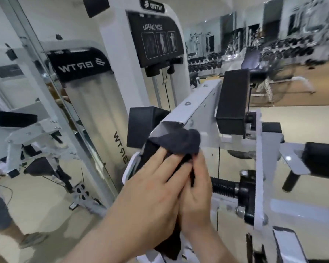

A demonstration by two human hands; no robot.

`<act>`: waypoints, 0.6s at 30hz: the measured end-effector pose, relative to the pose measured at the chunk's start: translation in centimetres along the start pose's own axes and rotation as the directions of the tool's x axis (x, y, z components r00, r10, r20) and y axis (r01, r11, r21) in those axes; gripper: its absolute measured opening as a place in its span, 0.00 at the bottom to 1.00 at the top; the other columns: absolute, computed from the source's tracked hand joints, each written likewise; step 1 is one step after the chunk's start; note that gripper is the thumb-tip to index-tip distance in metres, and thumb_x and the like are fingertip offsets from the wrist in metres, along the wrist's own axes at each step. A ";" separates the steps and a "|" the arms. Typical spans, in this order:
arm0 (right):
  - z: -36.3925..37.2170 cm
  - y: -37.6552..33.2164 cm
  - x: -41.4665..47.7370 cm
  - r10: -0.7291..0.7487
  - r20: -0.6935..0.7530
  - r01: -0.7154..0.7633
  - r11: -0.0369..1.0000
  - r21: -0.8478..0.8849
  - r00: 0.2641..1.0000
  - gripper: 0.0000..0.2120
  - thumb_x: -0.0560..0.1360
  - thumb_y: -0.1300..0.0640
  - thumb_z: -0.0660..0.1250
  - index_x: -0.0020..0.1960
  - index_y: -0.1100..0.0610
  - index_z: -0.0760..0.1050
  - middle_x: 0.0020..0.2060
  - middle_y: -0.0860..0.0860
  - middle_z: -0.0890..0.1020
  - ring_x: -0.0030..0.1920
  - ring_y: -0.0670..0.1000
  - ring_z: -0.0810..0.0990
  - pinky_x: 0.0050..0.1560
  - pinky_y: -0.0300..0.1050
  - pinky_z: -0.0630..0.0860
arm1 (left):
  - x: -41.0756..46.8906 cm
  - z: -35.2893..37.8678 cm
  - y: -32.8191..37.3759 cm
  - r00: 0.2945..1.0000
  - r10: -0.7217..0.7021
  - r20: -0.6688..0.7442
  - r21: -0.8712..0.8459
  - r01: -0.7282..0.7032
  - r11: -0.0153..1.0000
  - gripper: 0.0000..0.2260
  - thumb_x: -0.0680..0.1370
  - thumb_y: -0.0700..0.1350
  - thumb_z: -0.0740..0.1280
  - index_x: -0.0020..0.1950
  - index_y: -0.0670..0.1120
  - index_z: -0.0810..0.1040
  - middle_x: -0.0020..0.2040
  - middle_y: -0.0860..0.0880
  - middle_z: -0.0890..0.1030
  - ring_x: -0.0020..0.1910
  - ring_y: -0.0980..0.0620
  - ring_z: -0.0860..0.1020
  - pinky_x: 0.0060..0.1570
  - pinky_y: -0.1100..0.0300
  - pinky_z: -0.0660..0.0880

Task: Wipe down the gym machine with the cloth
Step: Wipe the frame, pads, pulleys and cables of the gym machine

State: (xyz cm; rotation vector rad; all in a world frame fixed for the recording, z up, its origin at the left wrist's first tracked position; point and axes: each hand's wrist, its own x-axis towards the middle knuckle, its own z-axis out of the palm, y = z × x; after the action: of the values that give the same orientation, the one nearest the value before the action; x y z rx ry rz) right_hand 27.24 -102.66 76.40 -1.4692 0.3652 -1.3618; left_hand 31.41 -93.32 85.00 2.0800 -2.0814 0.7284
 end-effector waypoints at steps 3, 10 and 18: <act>0.6 -0.9 -5.5 -0.014 0.166 0.014 1.000 0.005 0.986 0.20 0.79 0.36 0.54 0.69 0.25 0.57 0.66 0.29 0.71 0.66 0.29 0.66 0.62 0.24 0.64 | -4.0 0.7 -0.5 1.000 0.009 -0.026 -0.258 -0.016 0.966 0.26 0.78 0.44 0.64 0.76 0.43 0.64 0.78 0.49 0.59 0.77 0.51 0.57 0.69 0.51 0.67; 2.3 -2.3 -2.1 -0.021 0.072 0.007 0.982 0.190 0.997 0.22 0.81 0.51 0.55 0.75 0.48 0.63 0.72 0.48 0.69 0.74 0.50 0.65 0.73 0.58 0.62 | -2.7 0.2 -2.6 0.991 0.094 -0.091 -0.389 -0.122 0.913 0.30 0.75 0.40 0.64 0.77 0.47 0.60 0.74 0.52 0.62 0.72 0.52 0.64 0.65 0.55 0.71; 2.3 -2.6 -3.0 -0.085 -0.075 0.078 0.993 -0.091 0.994 0.24 0.81 0.47 0.56 0.76 0.43 0.58 0.75 0.43 0.62 0.76 0.46 0.59 0.75 0.50 0.59 | -2.4 1.4 -3.7 0.948 -0.071 -0.311 -0.481 -0.092 0.872 0.19 0.80 0.47 0.60 0.72 0.46 0.70 0.74 0.56 0.66 0.72 0.58 0.65 0.69 0.66 0.61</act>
State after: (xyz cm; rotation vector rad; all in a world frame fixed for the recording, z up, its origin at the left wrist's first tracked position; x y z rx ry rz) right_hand 27.22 -98.14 77.40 -1.5199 0.4249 -1.4882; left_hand 35.44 -91.47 83.74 1.5577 -1.8516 0.4341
